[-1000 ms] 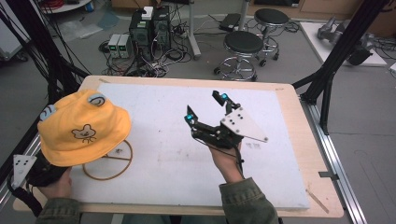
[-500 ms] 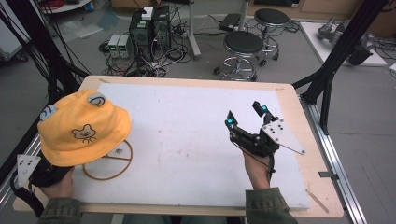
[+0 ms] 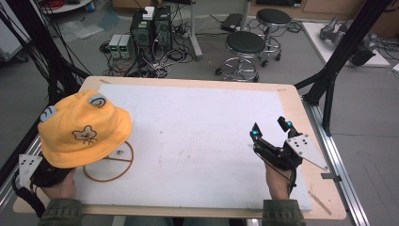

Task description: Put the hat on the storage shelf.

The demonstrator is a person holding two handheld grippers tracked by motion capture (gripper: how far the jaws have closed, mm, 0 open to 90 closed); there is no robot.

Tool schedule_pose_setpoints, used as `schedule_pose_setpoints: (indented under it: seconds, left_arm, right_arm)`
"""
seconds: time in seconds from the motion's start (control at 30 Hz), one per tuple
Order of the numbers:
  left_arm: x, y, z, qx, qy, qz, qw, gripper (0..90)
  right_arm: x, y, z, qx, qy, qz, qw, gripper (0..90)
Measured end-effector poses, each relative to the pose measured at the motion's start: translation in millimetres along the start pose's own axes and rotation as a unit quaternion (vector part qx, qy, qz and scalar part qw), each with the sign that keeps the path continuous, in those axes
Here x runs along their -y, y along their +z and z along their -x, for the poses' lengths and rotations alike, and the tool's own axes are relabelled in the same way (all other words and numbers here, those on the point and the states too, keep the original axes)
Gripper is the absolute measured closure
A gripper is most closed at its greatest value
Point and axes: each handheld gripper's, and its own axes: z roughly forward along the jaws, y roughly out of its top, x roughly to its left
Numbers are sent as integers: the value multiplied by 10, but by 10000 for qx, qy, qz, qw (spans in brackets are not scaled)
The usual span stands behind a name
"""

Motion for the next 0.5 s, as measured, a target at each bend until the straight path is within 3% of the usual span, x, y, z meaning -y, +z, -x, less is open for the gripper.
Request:
schedule_pose_setpoints:
  seconds: [0.37, 0.47, 0.5]
  left_arm:
    - [1, 14, -12, -35, -42, -21, 10000, 286]
    - [3, 24, -12, -16, -35, -18, 10000, 286]
    - [4, 27, -12, -11, -33, -25, 10000, 286]
  right_arm:
    - [436, -156, 278, 454, 102, -546, 9974, 147]
    - [553, -168, 348, 627, 177, -661, 9957, 148]
    - [618, -181, 362, 823, 131, -681, 9942, 152]
